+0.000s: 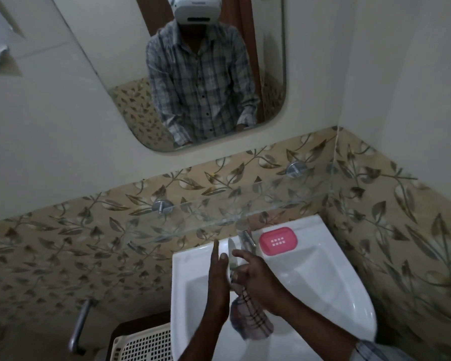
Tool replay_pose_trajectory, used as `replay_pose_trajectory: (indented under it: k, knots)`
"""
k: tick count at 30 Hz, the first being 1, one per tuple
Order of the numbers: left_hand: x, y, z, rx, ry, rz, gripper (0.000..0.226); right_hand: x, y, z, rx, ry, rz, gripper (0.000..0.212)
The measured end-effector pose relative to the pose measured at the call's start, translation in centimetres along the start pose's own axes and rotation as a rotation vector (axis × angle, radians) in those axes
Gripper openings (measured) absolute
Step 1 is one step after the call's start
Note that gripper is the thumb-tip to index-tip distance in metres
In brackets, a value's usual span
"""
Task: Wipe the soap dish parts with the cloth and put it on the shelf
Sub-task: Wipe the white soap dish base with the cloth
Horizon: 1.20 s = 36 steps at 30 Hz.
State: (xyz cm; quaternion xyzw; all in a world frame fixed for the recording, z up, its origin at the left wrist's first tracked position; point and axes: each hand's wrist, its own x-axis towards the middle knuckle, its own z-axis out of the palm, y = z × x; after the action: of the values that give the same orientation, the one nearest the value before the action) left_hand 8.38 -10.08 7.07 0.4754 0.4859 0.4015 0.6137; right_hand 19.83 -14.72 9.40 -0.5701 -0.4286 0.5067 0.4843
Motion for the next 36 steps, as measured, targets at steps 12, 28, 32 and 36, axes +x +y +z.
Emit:
replay_pose_trajectory:
  k: [12, 28, 32, 36]
  knots:
    - [-2.1, -0.1, -2.1, -0.191, -0.131, 0.044, 0.055, 1.4, -1.0, -2.7, 0.609, 0.301, 0.177, 0.03]
    - [-1.1, 1.3, -3.8, -0.582, -0.21, -0.426, 0.057, 2.0, 0.6, -7.3, -0.392, 0.413, 0.136, 0.034]
    - [-1.3, 1.2, -3.9, -0.516, -0.181, -0.425, 0.057, 1.1, 1.7, -8.2, 0.467, 0.103, 0.34, 0.035]
    - [-0.5, 1.1, -3.6, -0.372, -0.095, -0.43, 0.041, 0.9, 0.0, -6.5, -0.24, 0.141, -0.089, 0.02]
